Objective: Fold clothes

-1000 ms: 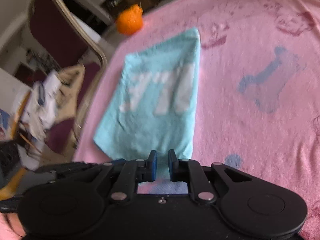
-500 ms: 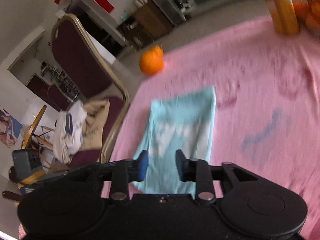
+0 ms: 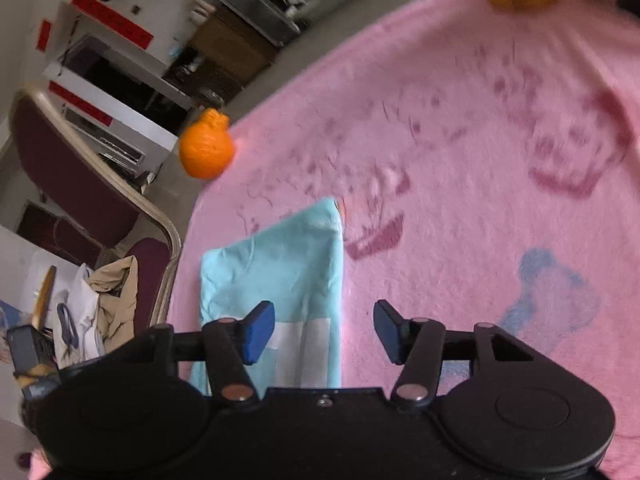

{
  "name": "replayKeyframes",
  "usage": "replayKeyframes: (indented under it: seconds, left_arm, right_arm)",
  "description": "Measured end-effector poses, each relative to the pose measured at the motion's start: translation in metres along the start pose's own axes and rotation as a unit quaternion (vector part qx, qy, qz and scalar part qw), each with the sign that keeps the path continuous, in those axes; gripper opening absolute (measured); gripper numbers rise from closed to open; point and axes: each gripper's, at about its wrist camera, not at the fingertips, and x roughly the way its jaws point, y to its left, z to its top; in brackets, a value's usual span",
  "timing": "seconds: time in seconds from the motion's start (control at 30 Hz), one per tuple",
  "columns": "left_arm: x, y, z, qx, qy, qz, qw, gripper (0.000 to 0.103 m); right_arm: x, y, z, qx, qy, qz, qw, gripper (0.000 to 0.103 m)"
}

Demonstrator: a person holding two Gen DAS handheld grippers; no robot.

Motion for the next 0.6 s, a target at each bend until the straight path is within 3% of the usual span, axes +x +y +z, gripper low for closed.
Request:
replayKeyframes:
  seconds: [0.17, 0.27, 0.37, 0.6]
  left_arm:
    - [0.010, 0.006, 0.001, -0.004, 0.014, -0.035, 0.9993, 0.046]
    - [0.018, 0.010, -0.001, -0.009, 0.023, -0.044, 0.9987, 0.045]
    - [0.025, 0.013, 0.000, -0.014, 0.031, -0.047, 0.9983, 0.045]
    - [0.028, 0.012, 0.002, 0.005, 0.032, -0.047, 0.9984, 0.044]
  right_arm:
    - [0.022, -0.005, 0.000, 0.000, 0.017, -0.002, 1.000, 0.055]
    - [0.024, -0.004, 0.004, -0.005, 0.012, 0.007, 1.000, 0.046]
    - [0.028, -0.007, 0.007, 0.009, 0.016, 0.028, 0.999, 0.037]
    - [0.041, -0.016, 0.010, 0.033, 0.035, 0.053, 0.997, 0.035]
